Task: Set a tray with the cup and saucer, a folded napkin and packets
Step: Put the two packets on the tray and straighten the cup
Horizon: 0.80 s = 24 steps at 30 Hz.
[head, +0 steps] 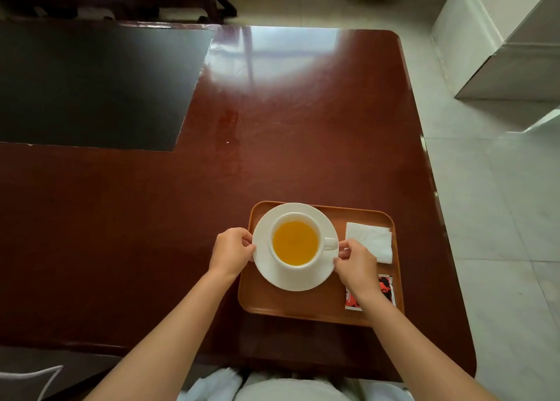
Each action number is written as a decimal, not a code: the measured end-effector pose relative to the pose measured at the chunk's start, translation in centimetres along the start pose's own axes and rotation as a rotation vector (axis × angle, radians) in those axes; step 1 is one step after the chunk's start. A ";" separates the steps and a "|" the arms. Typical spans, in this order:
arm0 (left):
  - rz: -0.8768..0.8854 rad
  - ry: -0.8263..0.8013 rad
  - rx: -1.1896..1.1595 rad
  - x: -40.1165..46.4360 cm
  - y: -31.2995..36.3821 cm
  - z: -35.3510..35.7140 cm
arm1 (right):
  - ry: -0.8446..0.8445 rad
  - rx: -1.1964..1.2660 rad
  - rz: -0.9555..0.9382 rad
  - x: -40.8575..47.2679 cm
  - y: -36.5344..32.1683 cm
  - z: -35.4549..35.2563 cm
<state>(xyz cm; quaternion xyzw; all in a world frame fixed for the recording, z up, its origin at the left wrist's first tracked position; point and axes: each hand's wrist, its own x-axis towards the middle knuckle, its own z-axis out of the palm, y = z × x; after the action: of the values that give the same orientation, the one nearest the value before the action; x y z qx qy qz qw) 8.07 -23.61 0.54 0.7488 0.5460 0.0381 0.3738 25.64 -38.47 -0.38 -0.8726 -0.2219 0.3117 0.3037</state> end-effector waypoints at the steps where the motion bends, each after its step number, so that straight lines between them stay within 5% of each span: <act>1: 0.000 -0.003 -0.005 -0.1 -0.1 0.0 | -0.004 0.000 0.002 -0.1 0.0 0.0; 7: 0.003 0.007 -0.017 -1.0 -0.7 0.2 | -0.011 -0.016 -0.021 -0.9 0.5 0.1; 15: -0.003 -0.006 -0.054 -1.6 -1.2 0.3 | 0.090 -0.155 -0.413 -2.4 0.5 -0.4; 24: 0.001 0.005 -0.081 -1.7 -1.3 0.4 | 0.125 -0.219 -0.466 -2.2 0.4 -0.8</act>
<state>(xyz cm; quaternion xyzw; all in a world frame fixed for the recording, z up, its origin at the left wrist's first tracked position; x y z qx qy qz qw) 6.56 -25.15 0.09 0.7332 0.5445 0.0623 0.4026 24.71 -40.35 0.80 -0.8431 -0.4302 0.1530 0.2841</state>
